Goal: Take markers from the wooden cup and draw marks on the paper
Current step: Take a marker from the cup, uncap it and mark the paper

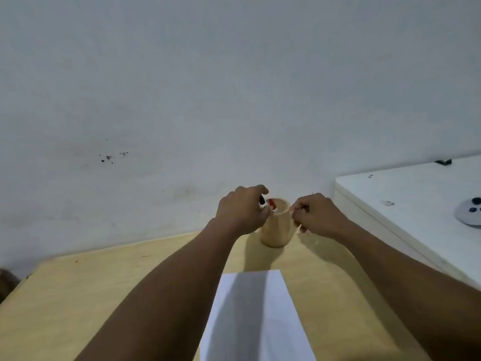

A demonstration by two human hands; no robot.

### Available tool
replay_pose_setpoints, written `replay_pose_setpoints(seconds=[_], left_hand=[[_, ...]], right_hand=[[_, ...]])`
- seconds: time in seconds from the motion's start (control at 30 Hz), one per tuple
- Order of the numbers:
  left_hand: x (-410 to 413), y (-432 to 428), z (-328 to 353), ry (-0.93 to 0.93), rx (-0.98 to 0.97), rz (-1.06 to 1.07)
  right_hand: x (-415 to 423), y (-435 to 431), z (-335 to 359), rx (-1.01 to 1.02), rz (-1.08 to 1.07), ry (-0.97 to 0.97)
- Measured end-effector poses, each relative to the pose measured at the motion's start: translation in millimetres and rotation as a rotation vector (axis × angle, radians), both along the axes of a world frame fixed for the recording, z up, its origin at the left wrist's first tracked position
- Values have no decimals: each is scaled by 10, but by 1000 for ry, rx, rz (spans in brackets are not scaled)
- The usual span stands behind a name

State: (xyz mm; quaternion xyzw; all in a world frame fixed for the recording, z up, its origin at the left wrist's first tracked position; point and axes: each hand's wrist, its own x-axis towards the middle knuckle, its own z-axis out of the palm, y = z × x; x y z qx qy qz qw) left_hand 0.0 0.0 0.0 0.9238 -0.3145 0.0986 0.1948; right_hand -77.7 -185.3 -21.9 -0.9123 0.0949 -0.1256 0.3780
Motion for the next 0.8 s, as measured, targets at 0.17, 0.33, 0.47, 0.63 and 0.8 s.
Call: replay_pose_setpoints(seconds=[0.17,0.33,0.47,0.63,0.8], left_hand=[[113,-204,-14,0,-5,3],[-112,-25,209,24,-306,34],[-523,324,562,86,-577,34],[-1012,892,663,336,-744,-53],[-1278,1329,419,481,-946,-34]], right_hand=[[62,-70,-36,53,-58,-20],[-231,87,176,294,-28,66],[-543,548,403,808,57,207],[-768,1268,432,1366,48,99],[-875,1719,433,1520,67,-128]])
